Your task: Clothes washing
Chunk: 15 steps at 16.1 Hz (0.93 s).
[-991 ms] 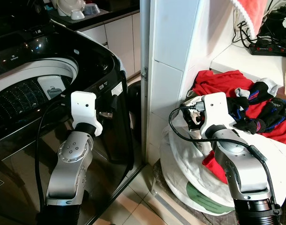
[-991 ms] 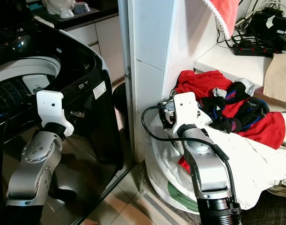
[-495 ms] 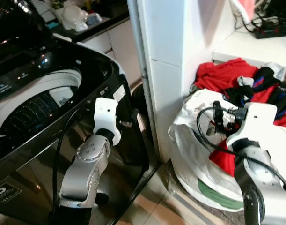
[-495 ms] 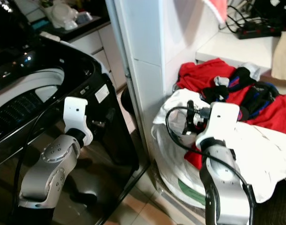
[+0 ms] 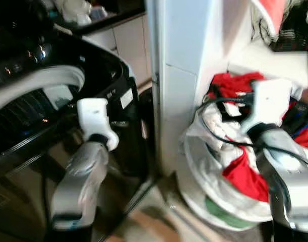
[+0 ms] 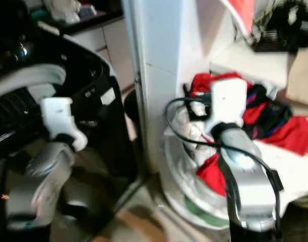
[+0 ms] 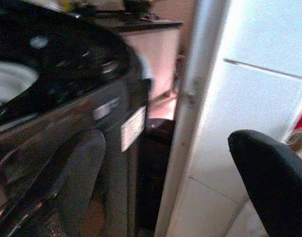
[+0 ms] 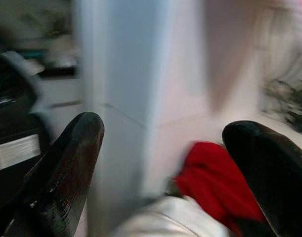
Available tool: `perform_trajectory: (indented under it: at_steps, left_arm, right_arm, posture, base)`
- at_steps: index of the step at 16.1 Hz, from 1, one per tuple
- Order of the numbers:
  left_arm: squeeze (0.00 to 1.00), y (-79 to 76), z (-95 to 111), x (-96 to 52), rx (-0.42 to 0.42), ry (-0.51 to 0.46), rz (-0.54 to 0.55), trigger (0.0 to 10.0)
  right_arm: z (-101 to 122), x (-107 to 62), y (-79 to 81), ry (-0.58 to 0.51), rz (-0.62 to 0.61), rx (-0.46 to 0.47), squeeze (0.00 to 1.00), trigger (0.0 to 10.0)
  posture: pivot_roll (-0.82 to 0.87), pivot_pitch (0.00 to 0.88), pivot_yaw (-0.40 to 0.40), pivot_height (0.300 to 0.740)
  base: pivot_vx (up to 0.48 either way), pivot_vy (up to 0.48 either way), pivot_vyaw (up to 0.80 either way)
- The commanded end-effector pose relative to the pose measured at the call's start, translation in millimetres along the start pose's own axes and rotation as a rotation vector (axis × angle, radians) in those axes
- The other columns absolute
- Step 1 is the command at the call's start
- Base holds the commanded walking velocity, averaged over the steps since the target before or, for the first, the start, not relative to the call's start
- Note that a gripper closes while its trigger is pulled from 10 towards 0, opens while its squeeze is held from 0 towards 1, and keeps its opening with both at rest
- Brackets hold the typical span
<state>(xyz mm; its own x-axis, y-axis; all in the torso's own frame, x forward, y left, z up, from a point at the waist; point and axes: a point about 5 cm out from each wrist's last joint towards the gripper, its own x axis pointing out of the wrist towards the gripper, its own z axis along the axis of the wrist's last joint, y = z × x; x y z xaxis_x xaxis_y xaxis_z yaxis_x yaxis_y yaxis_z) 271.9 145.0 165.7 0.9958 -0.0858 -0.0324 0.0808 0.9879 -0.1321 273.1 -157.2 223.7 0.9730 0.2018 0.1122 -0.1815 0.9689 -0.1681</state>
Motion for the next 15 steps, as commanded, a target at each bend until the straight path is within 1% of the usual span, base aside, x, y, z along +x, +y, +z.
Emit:
perform_trajectory:
  at_steps: [1,3,4,5,6,7,8,9,10,11,12,13,14,15]
  left_arm:
    - [1.0,5.6,5,-5.3,0.014,-0.031,0.032,10.0]
    - [1.0,3.9,8,-6.7,0.038,-0.04,0.022,10.0]
    - [1.0,0.9,11,-6.6,0.073,-0.05,-0.011,10.0]
    - [1.0,-4.4,15,-5.0,0.118,-0.059,-0.065,10.0]
    - [1.0,-9.4,16,-3.1,0.17,-0.065,-0.107,10.0]
    - [1.0,-16.5,15,-0.7,0.218,-0.055,-0.161,10.0]
    - [0.0,-20.6,16,0.0,0.227,-0.061,-0.195,10.0]
    - [0.0,-24.6,17,1.1,0.242,-0.077,-0.225,10.0]
    - [0.0,-30.0,18,4.0,0.286,-0.104,-0.266,10.0]
    - [0.0,-33.1,17,7.0,0.311,-0.115,-0.291,10.0]
    - [0.0,-36.6,17,7.8,0.296,-0.113,-0.333,10.0]
    - [0.0,-37.7,18,8.0,0.293,-0.115,-0.347,10.0]
    - [0.0,-40.6,17,6.7,0.276,-0.1,-0.393,10.0]
    - [0.0,-41.8,17,4.9,0.267,-0.088,-0.429,10.0]
  right_arm:
    - [-5,7.7,1.6,0.043,0.045,0.014,1.0,10.0]
    - [-10,13.1,-2.5,0.075,0.051,0.011,1.0,10.0]
    - [-15,17.8,-6.8,0.11,0.051,0.003,1.0,10.0]
    - [-21,22.6,-14.1,0.162,0.026,-0.008,1.0,10.0]
    - [-27,25.5,-21.2,0.208,-0.001,-0.039,1.0,10.0]
    - [-36,28.3,-33.1,0.284,-0.046,-0.095,1.0,10.0]
    - [-41,30.3,-43.4,0.327,-0.088,-0.095,0.0,10.0]
    - [-45,32.2,-55.4,0.36,-0.137,-0.071,0.0,10.0]
    - [-51,35.3,-74.6,0.409,-0.206,-0.05,0.0,10.0]
    - [-57,35.4,-87.6,0.482,-0.256,-0.05,0.0,10.0]
    - [-61,35.4,-95.1,0.542,-0.276,-0.057,0.0,10.0]
    - [-62,35.0,-97.7,0.57,-0.287,-0.064,0.0,10.0]
    - [-62,34.9,-105.4,0.589,-0.334,-0.069,0.0,10.0]
    - [-63,35.7,-109.6,0.594,-0.363,-0.069,0.0,10.0]
  posture:
    - [-0.09,0.0,-0.035,0.74]
    - [-0.08,0.0,-0.055,0.74]
    - [-0.07,0.0,-0.062,0.74]
    - [-0.07,0.0,-0.06,0.74]
    - [-0.07,0.0,-0.053,0.74]
    - [-0.08,0.0,-0.041,0.74]
    - [-0.08,0.0,-0.033,0.74]
    - [-0.09,0.0,-0.019,0.74]
    - [-0.09,0.0,-0.008,0.74]
    - [-0.1,0.0,0.005,0.74]
    - [-0.1,0.0,0.012,0.74]
    - [-0.1,0.0,0.012,0.74]
    - [-0.1,0.0,0.01,0.74]
    - [-0.09,0.0,0.006,0.74]
  base:
    - [0.0,0.0,0.0]
    - [0.0,0.0,0.0]
    - [0.0,0.0,0.0]
    - [0.0,0.0,0.0]
    - [0.0,0.0,0.0]
    - [0.0,0.0,0.0]
    - [0.0,0.0,0.0]
    - [0.0,0.0,0.0]
    - [0.0,0.0,0.0]
    - [0.0,0.0,0.0]
    - [0.0,0.0,0.0]
    - [0.0,0.0,0.0]
    - [0.0,0.0,0.0]
    - [0.0,0.0,0.0]
